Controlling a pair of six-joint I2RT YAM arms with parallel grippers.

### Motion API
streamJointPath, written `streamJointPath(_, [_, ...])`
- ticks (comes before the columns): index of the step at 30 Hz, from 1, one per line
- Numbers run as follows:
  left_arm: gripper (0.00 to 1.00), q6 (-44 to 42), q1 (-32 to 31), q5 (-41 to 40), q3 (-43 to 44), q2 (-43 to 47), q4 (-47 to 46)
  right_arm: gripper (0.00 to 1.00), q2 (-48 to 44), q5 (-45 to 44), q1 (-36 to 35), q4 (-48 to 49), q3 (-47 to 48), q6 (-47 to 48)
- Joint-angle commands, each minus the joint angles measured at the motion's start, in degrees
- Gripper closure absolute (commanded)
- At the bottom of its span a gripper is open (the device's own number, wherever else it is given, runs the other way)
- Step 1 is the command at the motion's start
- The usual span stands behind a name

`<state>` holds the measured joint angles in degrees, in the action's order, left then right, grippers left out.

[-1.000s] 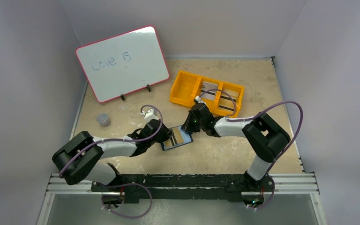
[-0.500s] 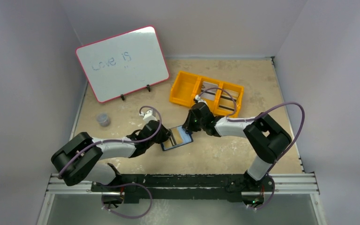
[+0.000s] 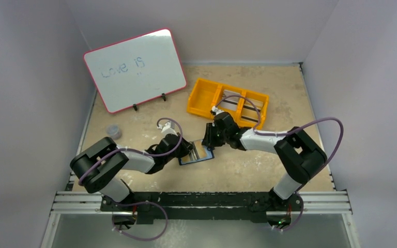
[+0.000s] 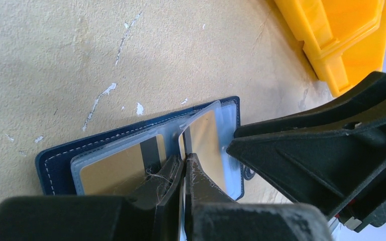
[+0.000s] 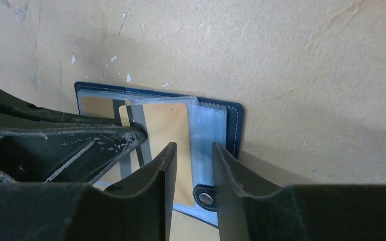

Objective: Take the credit cards out of the card holder
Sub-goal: Remove the credit card from the card holder.

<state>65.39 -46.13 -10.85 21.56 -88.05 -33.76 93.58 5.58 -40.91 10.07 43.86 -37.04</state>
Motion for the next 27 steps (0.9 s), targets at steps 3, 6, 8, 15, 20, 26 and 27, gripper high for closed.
streamJointPath(3, [1.0, -2.06, 0.16, -2.48, -0.83, -1.92, 6.03, 0.71, 7.46, -4.5, -2.09, -13.34, 5.33, 7.01])
streamJointPath(6, [1.0, -2.23, 0.17, -2.43, -0.42, -2.03, 6.77, 0.71, 9.51, -13.56, -5.12, -19.53, 8.67, 5.9])
streamJointPath(8, [1.0, -2.42, 0.17, -2.42, -0.21, -1.91, 7.32, 0.74, 10.07, -17.52, -5.76, -21.7, 9.47, 4.37])
streamJointPath(15, [1.0, -2.65, 0.18, -3.37, -0.08, -0.21, 9.06, 0.94, 12.68, -23.19, -7.38, -25.29, 10.89, 3.74])
streamJointPath(20, [1.0, -3.14, 0.17, -2.75, 0.75, -0.54, 9.53, 0.94, 15.48, -24.68, -10.91, -25.12, 11.1, 3.66])
streamJointPath(26, [1.0, -2.64, 0.21, -3.46, 0.09, 0.59, 10.01, 0.97, 19.39, -27.41, -12.09, -27.38, 12.62, 0.57])
streamJointPath(27, [1.0, -2.61, 0.18, -3.48, 0.06, 0.99, 10.28, 0.96, 19.69, -27.55, -12.24, -27.8, 13.17, 0.23])
